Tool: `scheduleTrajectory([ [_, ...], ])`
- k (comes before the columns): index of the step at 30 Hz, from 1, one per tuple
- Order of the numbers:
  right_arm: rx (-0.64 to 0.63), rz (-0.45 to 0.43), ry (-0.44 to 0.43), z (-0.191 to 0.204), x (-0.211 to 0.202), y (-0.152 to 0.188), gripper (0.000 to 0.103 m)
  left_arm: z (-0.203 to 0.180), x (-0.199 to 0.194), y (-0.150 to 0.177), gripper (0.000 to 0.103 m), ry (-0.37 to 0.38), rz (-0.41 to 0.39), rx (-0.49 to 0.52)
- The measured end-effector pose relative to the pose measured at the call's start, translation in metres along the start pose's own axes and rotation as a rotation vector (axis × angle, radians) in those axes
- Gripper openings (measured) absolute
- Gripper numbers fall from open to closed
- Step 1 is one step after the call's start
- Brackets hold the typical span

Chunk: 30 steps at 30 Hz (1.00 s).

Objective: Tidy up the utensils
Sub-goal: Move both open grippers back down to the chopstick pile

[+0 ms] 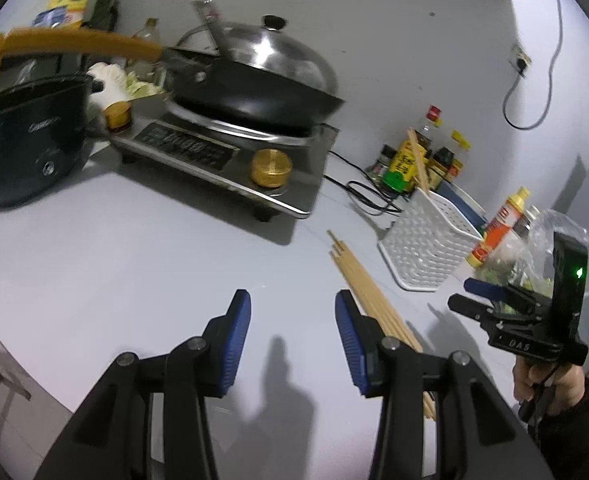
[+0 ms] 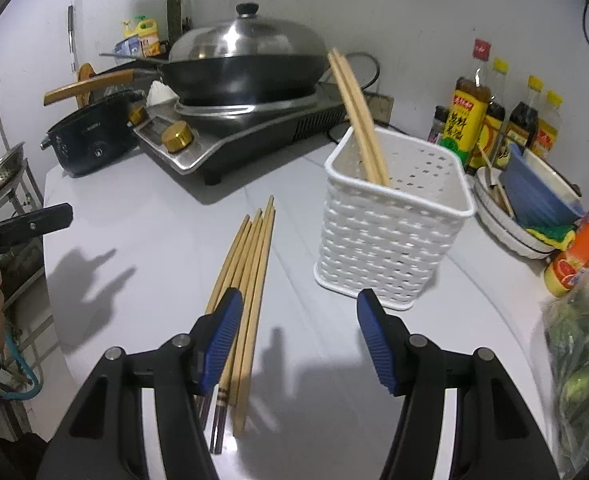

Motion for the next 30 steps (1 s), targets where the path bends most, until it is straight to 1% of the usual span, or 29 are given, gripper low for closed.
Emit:
scheduleTrajectory([
  [2, -0.001, 0.019, 0.000, 0.005, 0.011, 0.000, 0.053, 0.007, 0.002, 0.002, 0.043, -0.011, 0.006, -0.014],
  [4, 0.003, 0.043, 0.002, 0.008, 0.024, 0.001, 0.045, 0.014, 0.004, 0.004, 0.043, -0.016, 0.014, -0.026],
  [5, 0.006, 0.056, 0.002, 0.010, 0.030, 0.001, 0.043, 0.018, 0.005, 0.005, 0.043, -0.018, 0.018, -0.034],
  [7, 0.008, 0.072, 0.004, 0.012, 0.040, 0.000, 0.037, 0.025, 0.008, 0.008, 0.043, -0.022, 0.024, -0.048],
  [12, 0.010, 0.106, 0.011, 0.015, 0.063, -0.003, 0.030, 0.037, 0.015, 0.013, 0.043, -0.022, 0.038, -0.075],
  [19, 0.009, 0.142, 0.009, 0.013, 0.081, -0.001, 0.029, 0.045, 0.024, 0.014, 0.043, -0.010, 0.055, -0.096],
  [30, 0.061, 0.145, -0.024, 0.009, 0.087, -0.006, 0.029, 0.042, 0.026, 0.015, 0.043, -0.011, 0.071, -0.095],
])
Point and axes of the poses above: each gripper's, at about its wrist camera, not at the fingertips, and x roughly the way its jaws point, z to its left, y to its underside, the point moved 1 cm from there along x, roughly the way its jaws point, and after that the axes turned 12 degrees about x, right-handed, at the moved point
